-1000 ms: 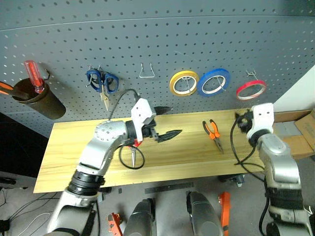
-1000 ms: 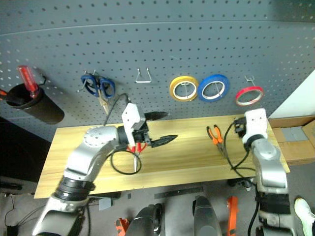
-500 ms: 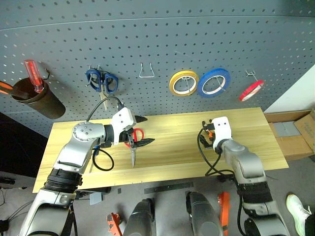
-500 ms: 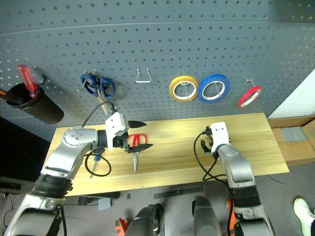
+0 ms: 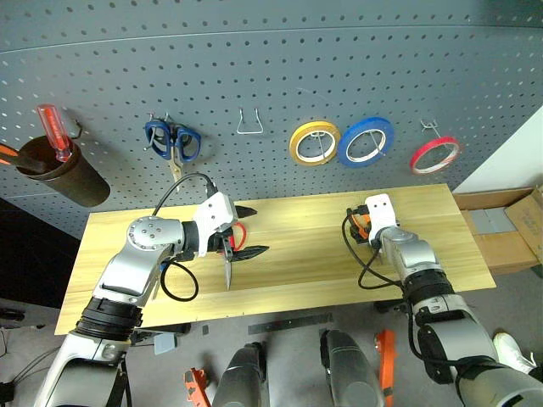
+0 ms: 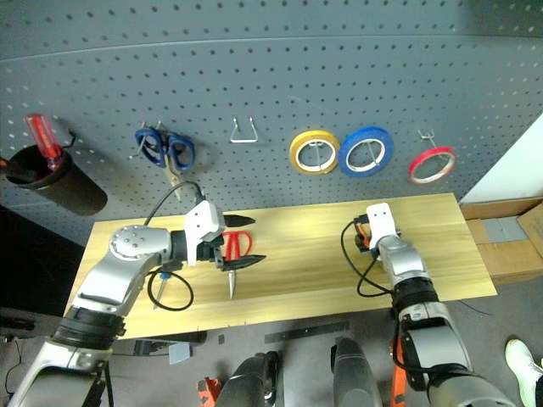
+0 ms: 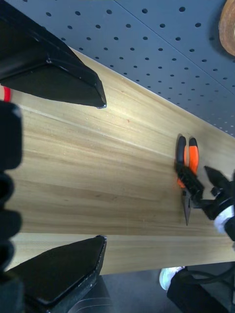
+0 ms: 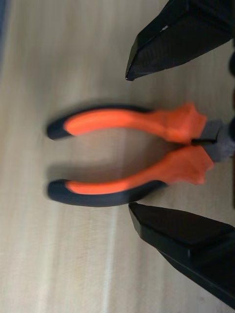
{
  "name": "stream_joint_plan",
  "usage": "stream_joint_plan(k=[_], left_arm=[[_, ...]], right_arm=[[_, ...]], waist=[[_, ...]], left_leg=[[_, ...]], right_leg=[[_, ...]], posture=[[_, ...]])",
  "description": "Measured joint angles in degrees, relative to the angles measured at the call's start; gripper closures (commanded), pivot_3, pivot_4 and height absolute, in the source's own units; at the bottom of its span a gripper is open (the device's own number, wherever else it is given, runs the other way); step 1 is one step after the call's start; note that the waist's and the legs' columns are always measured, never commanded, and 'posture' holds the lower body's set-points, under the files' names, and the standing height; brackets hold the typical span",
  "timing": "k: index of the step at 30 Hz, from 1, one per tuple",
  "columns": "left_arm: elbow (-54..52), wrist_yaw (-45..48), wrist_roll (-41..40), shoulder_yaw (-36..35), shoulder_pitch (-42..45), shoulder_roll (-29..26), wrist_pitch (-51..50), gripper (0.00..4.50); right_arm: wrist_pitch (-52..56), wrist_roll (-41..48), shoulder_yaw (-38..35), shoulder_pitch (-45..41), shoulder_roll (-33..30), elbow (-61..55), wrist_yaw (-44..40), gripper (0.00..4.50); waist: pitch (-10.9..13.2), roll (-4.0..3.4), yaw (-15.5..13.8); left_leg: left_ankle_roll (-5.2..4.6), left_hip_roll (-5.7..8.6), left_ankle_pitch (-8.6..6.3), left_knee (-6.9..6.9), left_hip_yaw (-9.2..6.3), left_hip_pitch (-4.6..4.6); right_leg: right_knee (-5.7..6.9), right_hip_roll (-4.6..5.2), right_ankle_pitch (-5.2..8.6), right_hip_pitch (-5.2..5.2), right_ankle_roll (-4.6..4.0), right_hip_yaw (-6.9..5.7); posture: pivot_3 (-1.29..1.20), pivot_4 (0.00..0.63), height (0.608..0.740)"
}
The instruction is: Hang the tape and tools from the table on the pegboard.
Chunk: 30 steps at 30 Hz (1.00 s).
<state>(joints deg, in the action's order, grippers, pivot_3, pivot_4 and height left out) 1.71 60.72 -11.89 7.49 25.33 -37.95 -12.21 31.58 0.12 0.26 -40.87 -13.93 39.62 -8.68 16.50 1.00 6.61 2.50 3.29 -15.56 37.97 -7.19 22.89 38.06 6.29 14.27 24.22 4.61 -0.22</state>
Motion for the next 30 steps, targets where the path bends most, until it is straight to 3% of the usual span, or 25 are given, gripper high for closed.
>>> stream_joint_plan(k=[14,17,20,28,30], left_arm=[[-0.3,-0.2,0.0,0.0,0.0,0.1,0.0,0.00],[-0.3,-0.3,0.0,0.0,0.0,0.1,0.0,0.00],[-0.3,-0.7,0.0,-0.1,-0.1,0.4,0.1,0.00],[-0.3,-2.4,-1.8,-1.7,-1.8,1.8,-0.2,0.00],[-0.8,-2.9,-2.8,-3.0,-2.6,2.2,-0.5,0.00]], right_arm=[[-2.0,1.3,-2.8,-3.9,0.4,8.5,-1.3,0.35],[-2.0,1.3,-2.9,-3.9,0.6,8.7,-1.5,0.96],[-1.9,1.1,-2.3,-2.9,1.1,7.3,-1.6,1.90],[1.2,1.1,-1.6,1.0,1.6,-0.2,-1.3,1.94],[3.2,1.0,-0.5,4.2,1.8,-6.5,-1.4,1.94]], waist=[[-0.2,0.28,0.0],[-0.3,0.29,0.0],[-0.5,0.33,0.0],[-0.5,0.36,0.0],[-0.5,0.35,0.0]], left_leg=[[0.00,-0.01,0.00,0.06,0.01,-0.09],[0.04,-0.01,0.02,0.06,0.01,-0.09],[0.16,-0.01,0.09,0.06,0.01,-0.09],[0.18,-0.01,0.10,0.06,0.01,-0.08],[0.18,-0.01,0.10,0.03,0.01,-0.03]], right_leg=[[0.05,-0.01,-0.04,-0.08,0.00,0.04],[0.05,-0.01,-0.04,-0.08,0.01,0.04],[0.04,-0.01,-0.04,-0.08,0.01,0.04],[0.05,-0.01,-0.04,-0.07,0.01,0.06],[0.05,-0.01,-0.04,0.01,0.01,0.08]], posture=[[-0.14,0.252,0.740],[-0.15,0.243,0.740],[-0.15,0.244,0.740],[-0.16,0.244,0.740],[-0.15,0.243,0.740]])
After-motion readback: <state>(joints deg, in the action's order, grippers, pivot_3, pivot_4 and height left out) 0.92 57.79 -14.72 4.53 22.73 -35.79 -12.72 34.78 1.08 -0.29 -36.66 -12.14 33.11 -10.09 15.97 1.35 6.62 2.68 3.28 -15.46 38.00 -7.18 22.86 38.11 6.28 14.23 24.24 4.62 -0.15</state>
